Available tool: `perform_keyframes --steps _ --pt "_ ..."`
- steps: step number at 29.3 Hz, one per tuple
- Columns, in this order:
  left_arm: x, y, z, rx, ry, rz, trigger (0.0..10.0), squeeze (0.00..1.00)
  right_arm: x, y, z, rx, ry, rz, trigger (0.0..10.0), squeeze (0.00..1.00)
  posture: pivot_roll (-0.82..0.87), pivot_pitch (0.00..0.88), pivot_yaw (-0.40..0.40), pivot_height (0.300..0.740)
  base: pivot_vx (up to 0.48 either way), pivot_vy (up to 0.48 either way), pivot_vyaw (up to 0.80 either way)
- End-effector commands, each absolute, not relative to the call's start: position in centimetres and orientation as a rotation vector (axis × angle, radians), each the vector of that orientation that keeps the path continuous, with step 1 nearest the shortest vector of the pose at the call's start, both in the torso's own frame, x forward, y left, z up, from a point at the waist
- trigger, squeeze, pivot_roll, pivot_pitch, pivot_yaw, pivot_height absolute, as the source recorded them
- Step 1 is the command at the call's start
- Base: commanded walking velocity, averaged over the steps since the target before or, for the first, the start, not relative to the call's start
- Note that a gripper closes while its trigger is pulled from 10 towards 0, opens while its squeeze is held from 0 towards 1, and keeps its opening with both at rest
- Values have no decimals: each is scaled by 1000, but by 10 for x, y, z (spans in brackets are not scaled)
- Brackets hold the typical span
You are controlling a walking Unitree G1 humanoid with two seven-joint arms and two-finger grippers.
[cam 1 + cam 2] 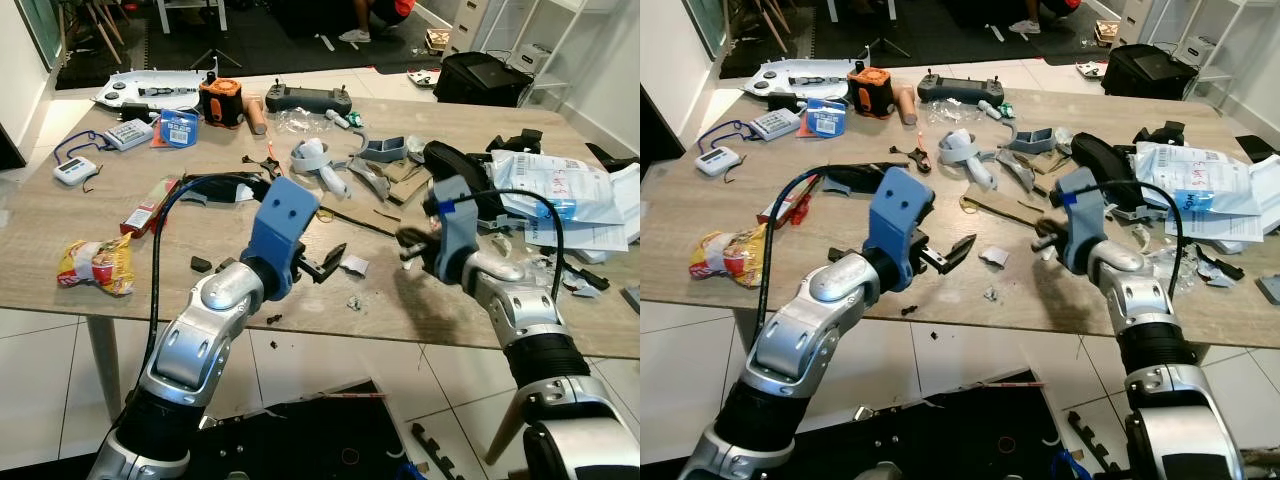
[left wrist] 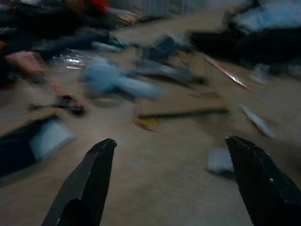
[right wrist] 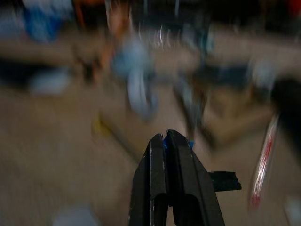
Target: Picking trash to rubbish bin
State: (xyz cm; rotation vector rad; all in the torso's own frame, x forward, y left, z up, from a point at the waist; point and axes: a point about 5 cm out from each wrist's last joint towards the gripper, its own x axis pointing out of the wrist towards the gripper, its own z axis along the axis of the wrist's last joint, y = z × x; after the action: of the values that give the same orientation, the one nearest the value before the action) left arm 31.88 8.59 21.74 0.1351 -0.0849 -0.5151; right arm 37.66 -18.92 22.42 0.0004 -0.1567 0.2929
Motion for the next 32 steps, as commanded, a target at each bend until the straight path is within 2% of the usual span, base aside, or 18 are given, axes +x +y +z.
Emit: perform_keyframes --steps 1,4,5,7,8,9,12,15,16,21,27,32 --pt "325 90 225 94 -137 -431 10000 0 371 -192 244 149 -304 194 0 0 154 100 -10 740 0 0 0" --pt "327 92 229 83 -158 -399 10000 0 368 -187 246 193 -336 174 0 0 148 99 -7 740 0 0 0" --pt "327 96 231 59 -173 -353 10000 0 363 -175 241 222 -330 129 10000 0 143 100 -1 740 0 0 0" --pt "328 101 228 48 -155 -311 10000 0 359 -160 234 113 -314 115 10000 0 137 99 10 740 0 0 0" --pt "328 101 228 48 -155 -311 10000 0 359 -160 234 113 -314 115 10000 0 137 99 10 740 0 0 0" --pt "330 107 224 29 -141 -260 10000 0 353 -144 232 42 -345 146 10000 0 124 93 22 740 0 0 0" --pt "331 110 221 2 -124 -228 10000 0 349 -137 229 47 -359 147 10000 0 117 89 27 740 0 0 0" --pt "335 112 219 57 -129 -197 10000 0 339 -123 224 -7 -380 194 10000 0 117 89 27 740 0 0 0" --pt "335 112 218 54 -127 -187 10000 0 335 -120 224 -9 -387 204 10000 0 120 90 4 740 0 0 0" --pt "335 111 218 41 -124 -182 10000 0 332 -115 221 -3 -378 212 10000 0 128 91 -8 740 0 0 0" --pt "326 110 217 86 -139 -183 10000 0 331 -107 212 26 -340 230 10000 0 163 101 -41 740 0 0 -800" --pt "321 111 214 88 -133 -177 10000 0 337 -110 211 61 -310 182 10000 0 167 113 -50 740 0 0 -800"
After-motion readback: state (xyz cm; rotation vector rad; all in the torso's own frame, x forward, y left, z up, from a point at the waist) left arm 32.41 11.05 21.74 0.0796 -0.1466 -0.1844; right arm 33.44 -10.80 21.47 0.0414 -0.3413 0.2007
